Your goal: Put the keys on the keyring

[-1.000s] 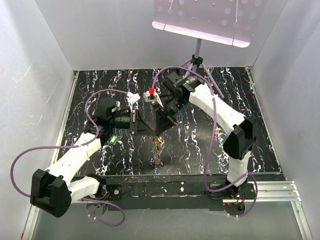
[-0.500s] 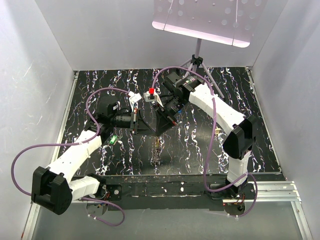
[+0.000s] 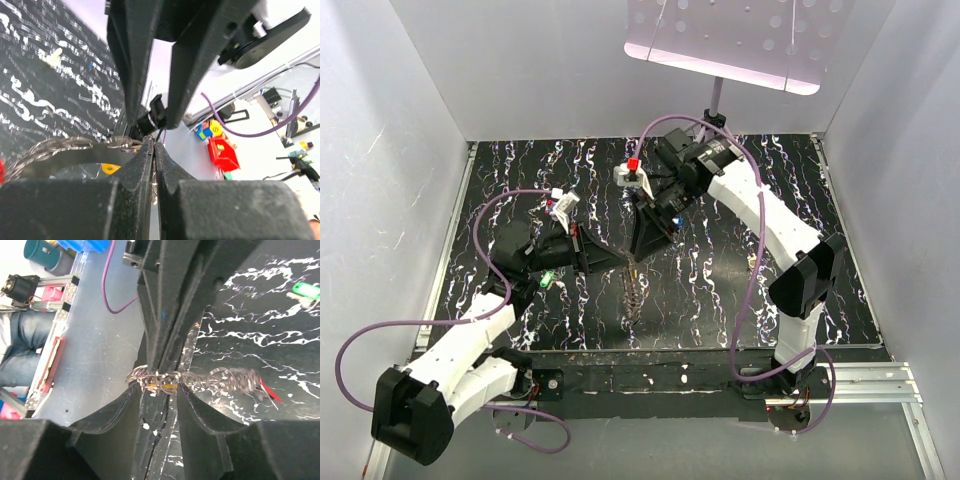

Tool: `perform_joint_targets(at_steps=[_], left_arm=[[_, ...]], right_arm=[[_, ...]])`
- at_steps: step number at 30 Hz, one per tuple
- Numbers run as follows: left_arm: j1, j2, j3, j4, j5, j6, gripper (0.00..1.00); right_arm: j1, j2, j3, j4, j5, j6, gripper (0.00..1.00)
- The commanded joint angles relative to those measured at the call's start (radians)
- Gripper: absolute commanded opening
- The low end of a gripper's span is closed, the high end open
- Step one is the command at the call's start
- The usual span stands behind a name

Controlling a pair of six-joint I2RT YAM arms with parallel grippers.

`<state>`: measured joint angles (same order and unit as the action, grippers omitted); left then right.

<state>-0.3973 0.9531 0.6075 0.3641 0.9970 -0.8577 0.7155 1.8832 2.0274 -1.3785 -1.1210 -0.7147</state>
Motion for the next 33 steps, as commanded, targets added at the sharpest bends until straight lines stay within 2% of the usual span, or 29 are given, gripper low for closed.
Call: perform_joint_targets(at_steps=[1,8,13,18,26,33], left_arm=[[-0.008,-0.06,-0.058,0.359,-0.125,-0.173,0.0],[-0.006,-0.045,-0.161,0.645,-0.308,-0.372,0.0],[-0.008,-0.024,-0.221,0.786,-0.429,-0.451,0.0],[-0.008,-0.023,-0.227,0.785,-0.443,-0.413,0.0],[-0.008,-0.105,-0.25,0.682,-0.509,-0.316,0.0],[-0.015,-0.09,-0.293,0.785,-0.6,-0.328,0.0]], right_arm=[[-0.04,-0.067,0.082,-0.122,-0.037,0.03,0.43],[-0.106,-0.111,0.094,0.065,-0.065,0.23,0.43],[-0.105,-0.142,-0.004,0.241,-0.12,0.423,0.4],[-0.093,-0.141,-0.058,0.374,-0.093,0.564,0.38],[-0.091,-0.115,-0.055,0.432,-0.054,0.616,0.35],[-0.076,-0.059,-0.004,0.473,-0.049,0.664,0.34]])
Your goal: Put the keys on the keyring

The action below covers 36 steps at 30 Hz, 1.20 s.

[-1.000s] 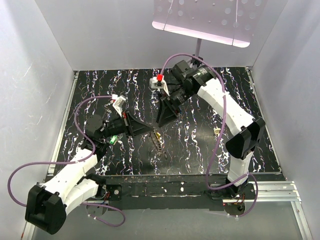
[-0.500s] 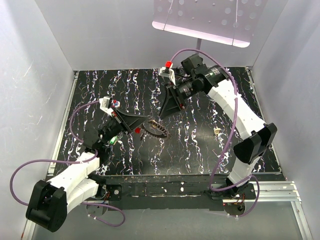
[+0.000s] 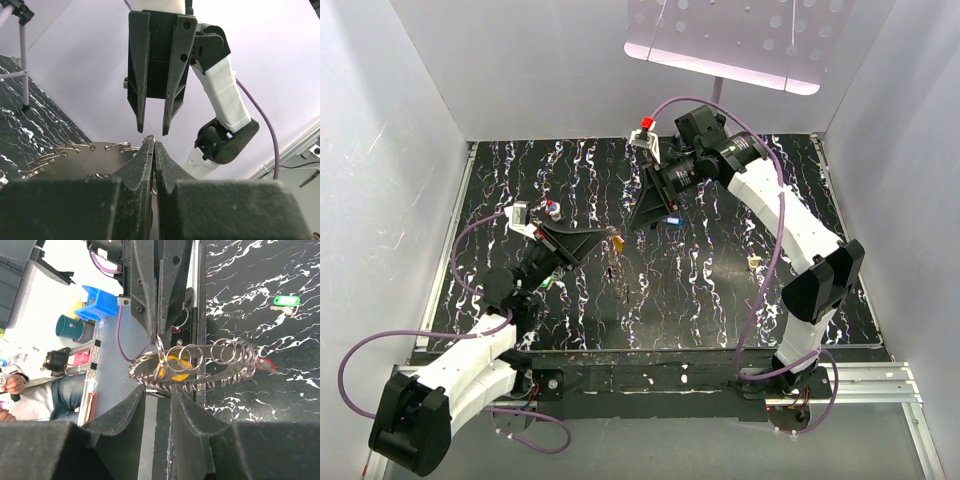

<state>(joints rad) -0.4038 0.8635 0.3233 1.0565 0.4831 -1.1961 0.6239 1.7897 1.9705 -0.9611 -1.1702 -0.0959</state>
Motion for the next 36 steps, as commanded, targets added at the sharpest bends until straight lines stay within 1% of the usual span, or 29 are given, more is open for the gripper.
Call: perform_joint_targets(at_steps=[1,2,7,14,17,22,25,31,36], left_arm=[[-0.01,0.008,-0.012,0.112,-0.087,0.007,0.0],[-0.01,0.017,-0.012,0.128,-0.086,0.006,0.0],[-0.013,0.069,-0.009,0.201,-0.077,-0.008,0.0],[-0.013,0.083,-0.001,0.203,-0.064,-0.005,0.0],[-0.013,0.081,-0.003,0.198,-0.063,0.0,0.0],[-0.013,0.088,0.003,0.192,-0.031,0.003,0.0],[-0.013,0.097,0.005,0.194,-0.006,0.006,0.0],[-0.013,0.131,0.01,0.237,0.022,-0.011,0.0],[-0.013,0.117,0.008,0.221,0.022,-0.002,0.0]], right_arm=[[0.022,0.039,0.057,0.056,-0.002,0.047,0.34],[0.029,0.04,0.062,0.059,0.0,0.051,0.33],[0.046,0.051,0.079,0.067,0.035,0.065,0.32],[0.045,0.04,0.084,0.064,0.023,0.064,0.26],[0.045,0.027,0.083,0.053,0.04,0.044,0.27],[0.017,0.014,0.099,0.033,0.073,0.025,0.35],[0.008,0.002,0.096,0.032,0.06,0.016,0.36],[0.019,0.005,0.071,0.041,0.011,0.022,0.33],[0.033,-0.006,0.041,0.051,-0.005,0.022,0.31]])
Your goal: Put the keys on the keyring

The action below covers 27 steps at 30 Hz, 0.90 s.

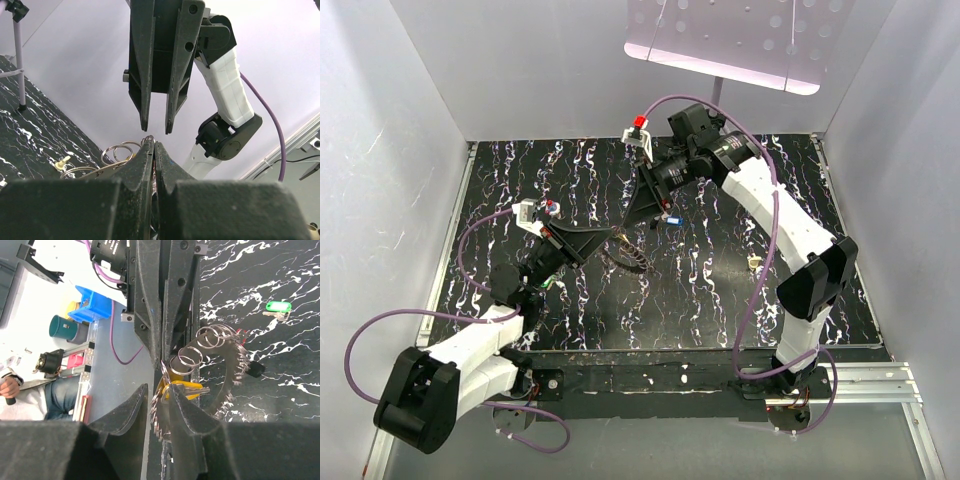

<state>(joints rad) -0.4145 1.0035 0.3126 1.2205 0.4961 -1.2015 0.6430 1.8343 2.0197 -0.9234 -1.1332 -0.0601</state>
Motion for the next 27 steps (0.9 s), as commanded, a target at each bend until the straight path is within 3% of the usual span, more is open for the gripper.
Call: perform_joint_targets(at_steps=[1,9,14,27], left_arm=[[-0.003,-0.025,0.016,0.056,0.007,0.005,0.0],[-0.003,-0.042,0.013,0.044,0.025,0.011,0.0],[-0.003,-0.074,-0.018,0.037,0.025,0.026,0.0],[-0.003,-0.089,-0.04,0.089,0.067,0.054,0.0]], right_arm=[[0.014,-0.055,-0.019,0.015,-0.039,-0.017,0.3],[0.014,-0.099,-0.05,-0.029,-0.017,-0.104,0.32],[0.014,-0.196,-0.157,-0.046,-0.06,-0.193,0.34],[0.014,-0.279,-0.331,0.044,-0.137,-0.164,0.35]])
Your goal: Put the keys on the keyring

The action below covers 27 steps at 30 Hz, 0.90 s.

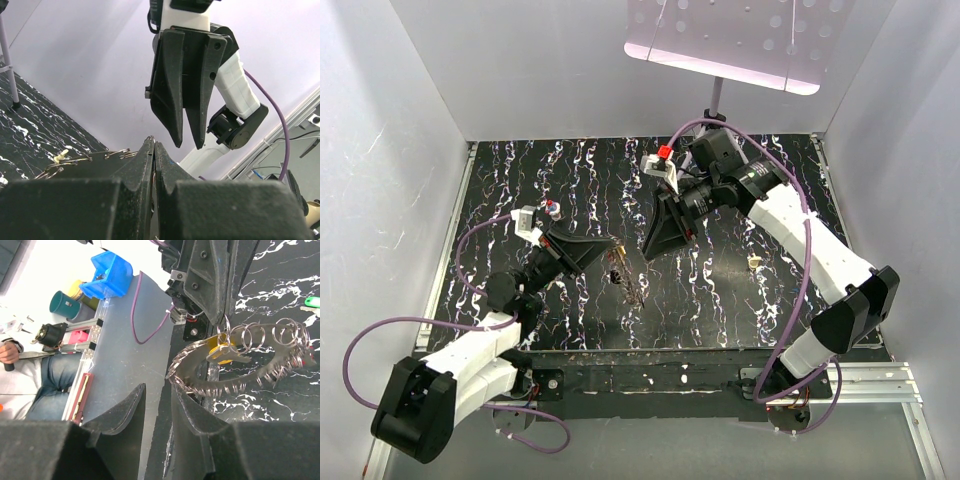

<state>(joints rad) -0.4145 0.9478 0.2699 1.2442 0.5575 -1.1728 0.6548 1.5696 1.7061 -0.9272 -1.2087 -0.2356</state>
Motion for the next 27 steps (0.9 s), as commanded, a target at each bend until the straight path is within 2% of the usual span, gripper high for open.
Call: perform_joint_targets(at_steps=[1,27], left_arm=[[-0.003,-0.04,0.003,0.067,0.008,0.028,0.0],[-0.003,-0.067,-0.017,0.083,0.012,0.055,0.0]], right_arm=[[0.002,-0.016,-0.025,0.06,-0.069,0.021,0.35],[0.003,-0.048,-0.157,0.217,-0.118,0.147,0.35]])
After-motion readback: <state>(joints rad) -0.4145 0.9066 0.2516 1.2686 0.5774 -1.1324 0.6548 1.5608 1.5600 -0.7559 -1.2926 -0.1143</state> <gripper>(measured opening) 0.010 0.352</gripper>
